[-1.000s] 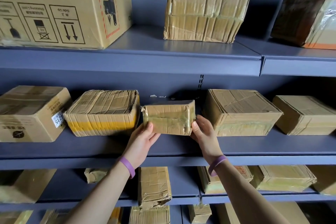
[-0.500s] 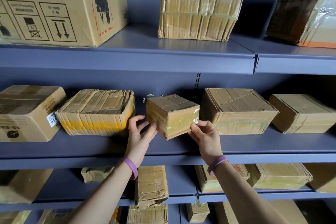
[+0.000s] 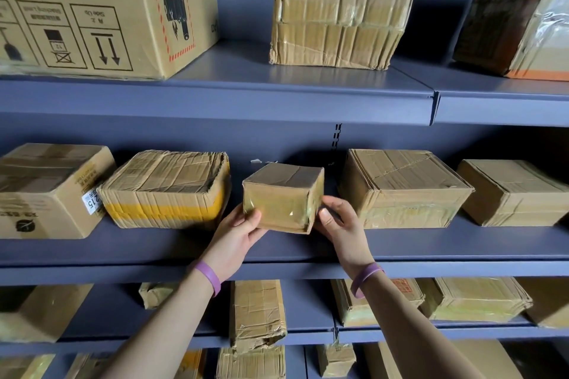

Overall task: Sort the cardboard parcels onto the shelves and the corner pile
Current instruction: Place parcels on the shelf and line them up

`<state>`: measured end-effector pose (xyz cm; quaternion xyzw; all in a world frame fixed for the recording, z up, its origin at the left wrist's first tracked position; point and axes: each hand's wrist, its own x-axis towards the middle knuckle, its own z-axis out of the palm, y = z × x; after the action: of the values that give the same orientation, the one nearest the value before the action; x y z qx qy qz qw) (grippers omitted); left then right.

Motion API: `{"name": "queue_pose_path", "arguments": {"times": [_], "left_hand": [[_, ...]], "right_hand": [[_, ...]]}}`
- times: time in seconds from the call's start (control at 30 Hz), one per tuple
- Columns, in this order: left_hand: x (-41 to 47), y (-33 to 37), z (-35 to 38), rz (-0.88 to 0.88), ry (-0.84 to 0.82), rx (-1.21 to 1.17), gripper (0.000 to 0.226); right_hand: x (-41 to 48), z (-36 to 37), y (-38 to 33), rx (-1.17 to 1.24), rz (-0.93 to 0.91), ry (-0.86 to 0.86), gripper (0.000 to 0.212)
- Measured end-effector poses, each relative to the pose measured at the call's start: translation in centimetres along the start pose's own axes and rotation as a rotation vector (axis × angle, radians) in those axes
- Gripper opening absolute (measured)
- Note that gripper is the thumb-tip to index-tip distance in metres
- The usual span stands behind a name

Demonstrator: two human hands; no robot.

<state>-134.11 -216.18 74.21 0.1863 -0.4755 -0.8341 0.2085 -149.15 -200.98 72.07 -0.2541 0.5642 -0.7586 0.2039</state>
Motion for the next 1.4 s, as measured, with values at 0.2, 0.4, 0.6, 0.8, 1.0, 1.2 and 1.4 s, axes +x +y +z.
{"name": "queue_pose_path", "arguments": {"times": [0.2,0.4,0.6,0.8,1.0,1.2,1.4], "left_hand": [[-0.1,0.5,-0.1,-0.070,-0.031,-0.111,0.050],[0.2,-0.8,0.3,0.140,0.142,0.022,0.049],[-0.3,-0.7,0.6,0.182,-0.038,0.165,0.065],[-0.1,-0.7,0.6,0.184,0.045,0.128,0.036],[0.0,-0.2,-0.1,0.041,-0.031,0.055,0.042],[0.2,0.0,-0.2,-0.039,0.005,-0.001,0.059],[0.3,-0.2,-0.1,0.019,0.020,0.085,0.047]], "right_hand": [[0.1,-0.2,-0.6,0.024,0.078,-0.026,0.027],[-0.2,-0.2,-0.6,0.026,0.046,0.075,0.015],[-0.5,0.4,-0.8,-0.008,-0.001,0.112,0.023],[-0.7,0.2,-0.4,-0.112,-0.030,0.026,0.022],[-0.1,0.2,-0.3,-0.088,0.033,0.091,0.038],[0.0,-0.2,0.1,-0.067,0.021,0.065,0.029],[-0.2,0.2,0.1,-0.136,-0.043,0.164,0.022]]}}
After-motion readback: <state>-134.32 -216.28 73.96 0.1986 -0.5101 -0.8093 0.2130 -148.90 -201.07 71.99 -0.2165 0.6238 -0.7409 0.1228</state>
